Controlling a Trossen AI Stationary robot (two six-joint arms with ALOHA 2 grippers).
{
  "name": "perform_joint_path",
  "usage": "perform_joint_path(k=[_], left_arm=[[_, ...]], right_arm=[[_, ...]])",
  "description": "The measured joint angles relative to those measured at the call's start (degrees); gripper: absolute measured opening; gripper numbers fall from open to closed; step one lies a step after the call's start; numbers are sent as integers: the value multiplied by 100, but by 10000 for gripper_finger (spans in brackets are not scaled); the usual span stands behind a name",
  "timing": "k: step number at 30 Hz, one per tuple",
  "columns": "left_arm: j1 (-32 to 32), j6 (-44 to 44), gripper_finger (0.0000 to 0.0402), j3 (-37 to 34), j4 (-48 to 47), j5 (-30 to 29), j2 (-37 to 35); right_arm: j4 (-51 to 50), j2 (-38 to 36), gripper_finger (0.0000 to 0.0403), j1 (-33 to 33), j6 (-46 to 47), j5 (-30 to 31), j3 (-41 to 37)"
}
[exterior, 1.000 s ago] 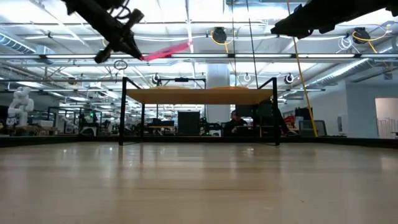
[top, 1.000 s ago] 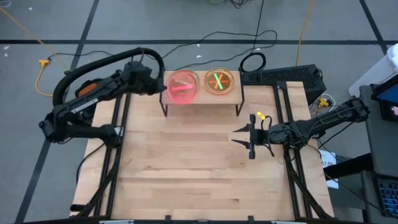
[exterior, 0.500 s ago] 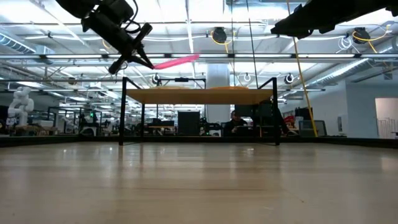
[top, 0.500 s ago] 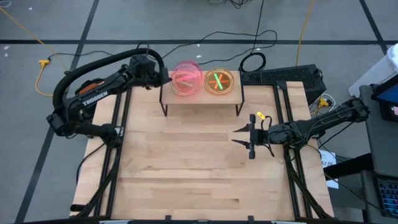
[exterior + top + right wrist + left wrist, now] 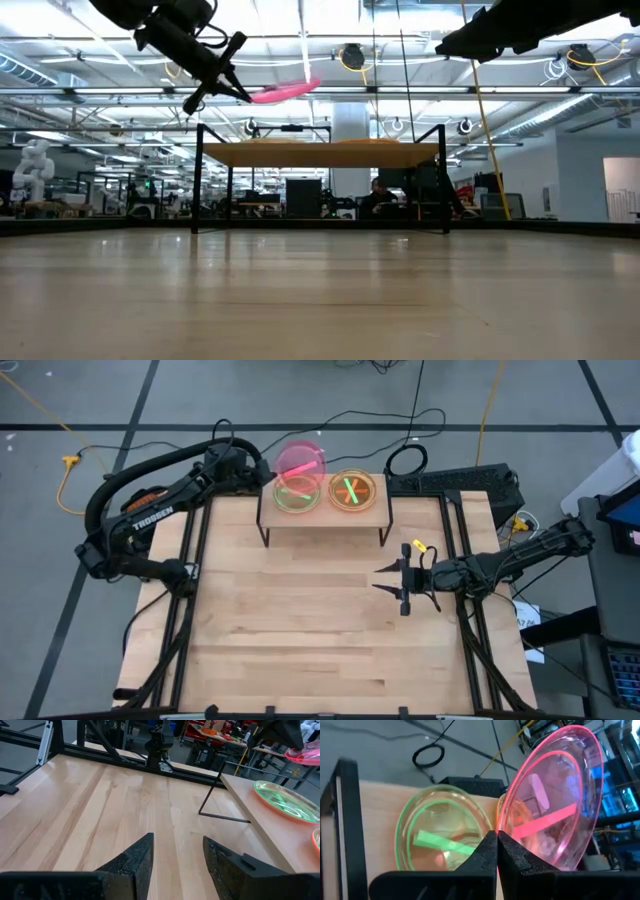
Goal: Place and stack plates onto a shelf
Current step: Stack the pink plate on top of the green plate on the shelf
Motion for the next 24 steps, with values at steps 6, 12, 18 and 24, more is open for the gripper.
perform_joint_path(k=[6, 12, 18, 24], left_arm=[[-28, 473, 1, 2, 180, 2, -4], [172, 112, 1, 2, -595, -22, 0], [192, -581, 1, 2, -929, -275, 2], [98, -784, 1, 2, -965, -304, 18]], right_arm=[[0, 0, 155, 0, 0, 0, 0], [0, 0, 155, 0, 0, 0, 0], [0, 0, 155, 0, 0, 0, 0], [0, 0, 155, 0, 0, 0, 0]])
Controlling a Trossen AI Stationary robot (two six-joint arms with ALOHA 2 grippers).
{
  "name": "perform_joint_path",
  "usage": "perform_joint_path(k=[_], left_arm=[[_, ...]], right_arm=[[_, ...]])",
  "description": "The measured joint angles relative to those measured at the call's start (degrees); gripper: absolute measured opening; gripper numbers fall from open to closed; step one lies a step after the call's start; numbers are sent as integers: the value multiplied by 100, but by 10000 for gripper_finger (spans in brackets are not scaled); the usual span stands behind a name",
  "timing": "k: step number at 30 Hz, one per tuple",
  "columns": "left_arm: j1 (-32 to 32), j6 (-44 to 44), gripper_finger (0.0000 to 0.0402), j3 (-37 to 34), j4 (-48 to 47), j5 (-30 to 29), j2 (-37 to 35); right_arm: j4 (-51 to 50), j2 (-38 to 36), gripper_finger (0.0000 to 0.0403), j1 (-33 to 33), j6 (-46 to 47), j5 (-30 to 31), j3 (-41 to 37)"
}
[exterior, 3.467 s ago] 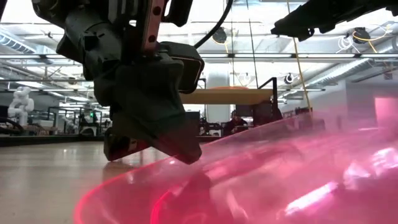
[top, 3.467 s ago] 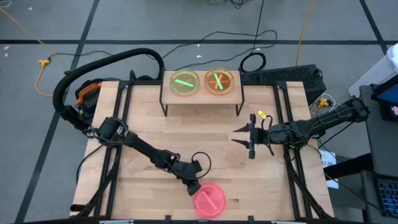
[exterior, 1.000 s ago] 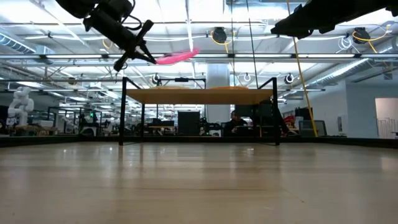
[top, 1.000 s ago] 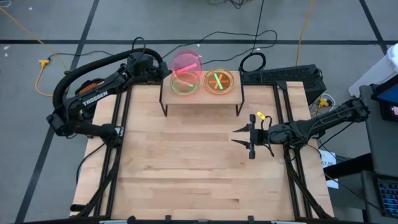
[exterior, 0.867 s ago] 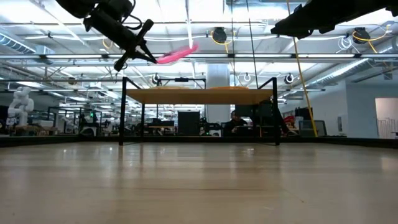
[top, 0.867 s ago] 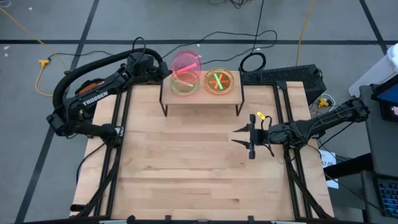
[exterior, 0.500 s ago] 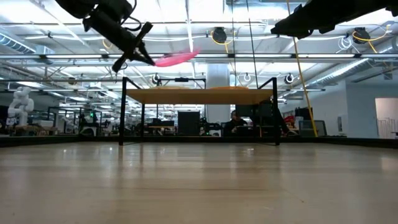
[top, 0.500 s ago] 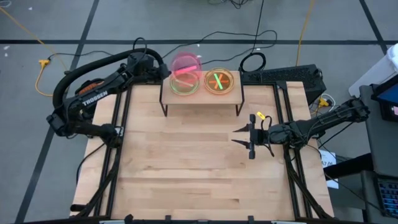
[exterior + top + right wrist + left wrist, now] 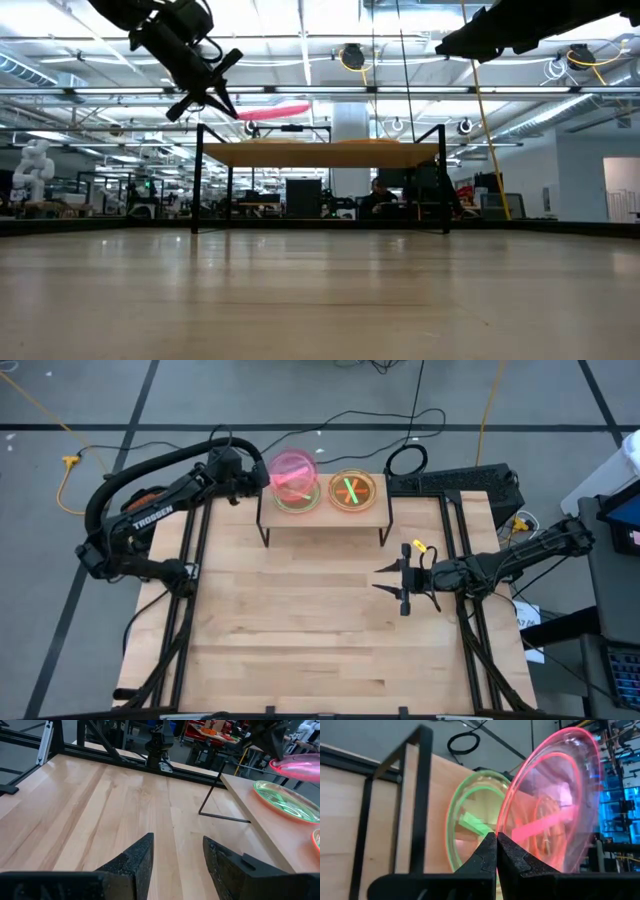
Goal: Place and stack plates onto a shelf
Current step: Stack the pink plate on top of the green plate on the shelf
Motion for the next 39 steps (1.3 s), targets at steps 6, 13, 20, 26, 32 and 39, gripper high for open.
perform_joint_path(k=[6, 13, 20, 26, 32, 39], left_arm=[[-133, -197, 1, 0, 15, 4, 287], [-153, -634, 1, 0, 27, 44, 607], [-148, -661, 1, 0, -146, 42, 607], [-148, -780, 1, 0, -449, -35, 605], [-146, -952, 1, 0, -458, -98, 605], [-142, -1073, 14, 0, -460, -148, 605]], right_arm=[[0, 0, 155, 0, 0, 0, 0], [0, 0, 155, 0, 0, 0, 0], [0, 0, 155, 0, 0, 0, 0], [0, 0, 155, 0, 0, 0, 0], [0, 0, 155, 0, 0, 0, 0], [0, 0, 155, 0, 0, 0, 0]])
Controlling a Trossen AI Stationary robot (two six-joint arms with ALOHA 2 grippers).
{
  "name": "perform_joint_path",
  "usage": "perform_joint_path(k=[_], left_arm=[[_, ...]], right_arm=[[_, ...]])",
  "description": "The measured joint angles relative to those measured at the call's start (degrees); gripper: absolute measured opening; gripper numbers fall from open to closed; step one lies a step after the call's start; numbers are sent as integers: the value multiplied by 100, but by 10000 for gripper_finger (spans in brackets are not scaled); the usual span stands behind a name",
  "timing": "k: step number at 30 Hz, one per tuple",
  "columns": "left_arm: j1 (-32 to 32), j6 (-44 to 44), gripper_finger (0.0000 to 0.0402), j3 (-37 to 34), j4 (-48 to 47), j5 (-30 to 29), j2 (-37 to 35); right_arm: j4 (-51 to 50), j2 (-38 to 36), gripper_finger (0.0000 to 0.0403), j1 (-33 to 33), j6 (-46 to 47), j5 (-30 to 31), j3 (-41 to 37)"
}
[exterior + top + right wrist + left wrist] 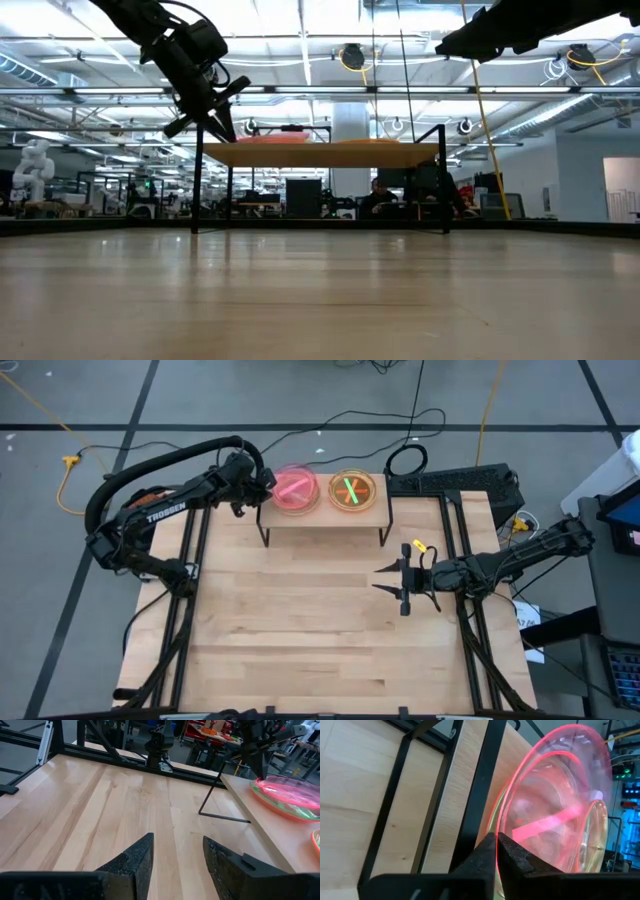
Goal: Place and stack plates onto a shelf
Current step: Stack the pink plate on top of the green plate on the shelf
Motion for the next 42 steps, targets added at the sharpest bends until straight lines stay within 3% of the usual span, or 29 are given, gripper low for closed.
perform_joint_path(k=[8, 13, 30, 42], left_arm=[[-6, 37, 93, 12, 4, 24, -9], [-6, 54, 122, 13, 28, 133, -19], [-221, 272, 125, -4, 50, 344, -641], [-334, 174, 125, -4, -316, -9, -647]], right_arm=[[0, 0, 155, 0, 0, 0, 0], [0, 0, 155, 0, 0, 0, 0], [1, 0, 155, 0, 1, 0, 0], [1, 2, 155, 0, 0, 0, 0]])
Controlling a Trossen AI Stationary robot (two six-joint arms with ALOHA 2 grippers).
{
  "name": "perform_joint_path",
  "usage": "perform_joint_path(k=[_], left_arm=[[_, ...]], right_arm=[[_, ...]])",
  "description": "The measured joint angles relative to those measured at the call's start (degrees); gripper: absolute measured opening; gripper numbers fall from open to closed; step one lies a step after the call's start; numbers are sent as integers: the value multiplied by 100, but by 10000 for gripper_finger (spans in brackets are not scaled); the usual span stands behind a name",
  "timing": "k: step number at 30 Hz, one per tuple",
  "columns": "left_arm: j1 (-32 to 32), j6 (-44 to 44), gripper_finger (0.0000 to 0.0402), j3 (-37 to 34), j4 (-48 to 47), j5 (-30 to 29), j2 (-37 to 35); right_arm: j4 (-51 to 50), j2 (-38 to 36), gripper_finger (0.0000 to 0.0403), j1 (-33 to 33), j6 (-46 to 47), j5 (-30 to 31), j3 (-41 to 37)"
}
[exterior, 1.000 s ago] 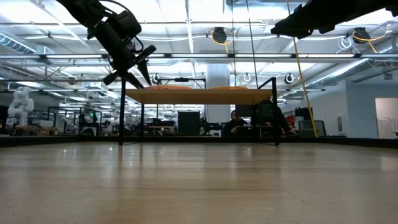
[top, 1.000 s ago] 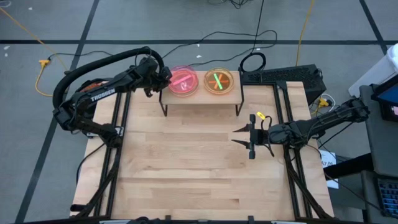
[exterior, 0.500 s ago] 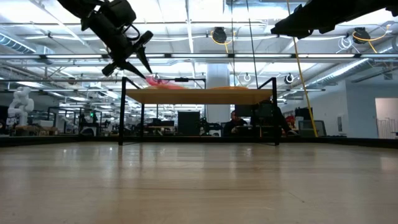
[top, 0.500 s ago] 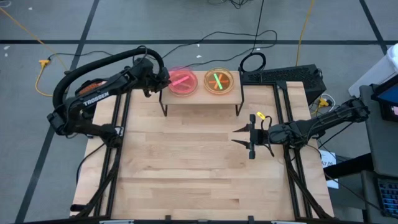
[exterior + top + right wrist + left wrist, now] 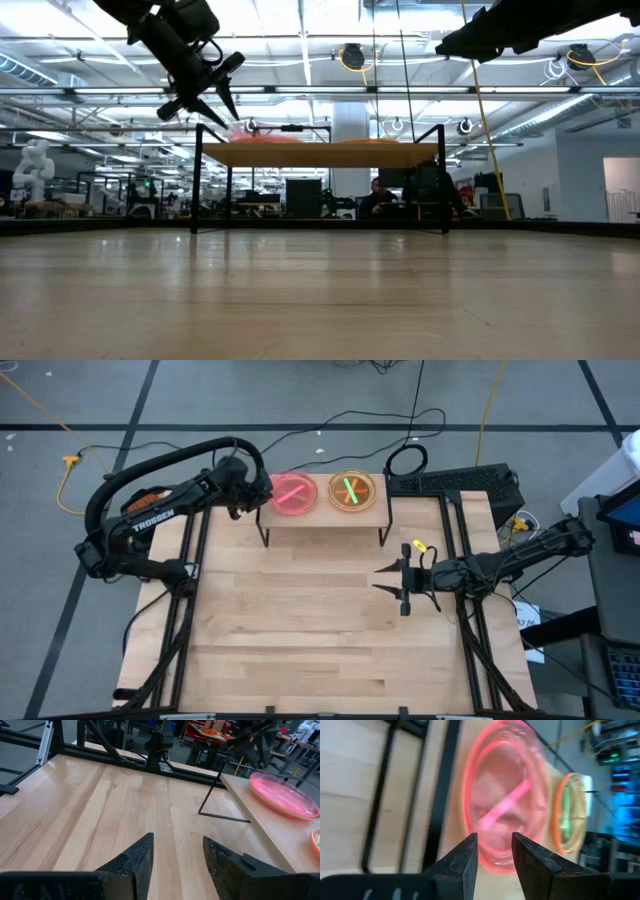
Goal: Place and stack plates onto a shelf
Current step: Stack the pink plate on top of the green plate on the shelf, then return To Home Position
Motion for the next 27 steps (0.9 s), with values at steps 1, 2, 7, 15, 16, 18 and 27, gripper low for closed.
perform_joint_path(k=[1, 2, 7, 15, 16, 18, 27], left_arm=[[-2, 20, 125, 0, -95, -44, 0], [-1, 19, 125, 0, -190, -97, 0], [0, 17, 125, 0, -236, -145, 0], [-207, 598, 124, 0, 65, 9, -123], [-265, 727, 124, 0, 100, 14, -197], [-416, 1027, 124, 0, 214, 13, -362], [-1228, 2681, 24, 0, 531, 9, -1060]], right_arm=[[1, 0, 155, 0, 0, 0, 0], [1, 0, 155, 0, 0, 0, 0], [1, 0, 155, 0, 0, 0, 0], [0, 0, 155, 0, 1, 0, 0], [-1, 0, 155, 0, 0, 0, 0], [1, 0, 155, 0, 0, 0, 0], [1, 0, 155, 0, 2, 0, 0]])
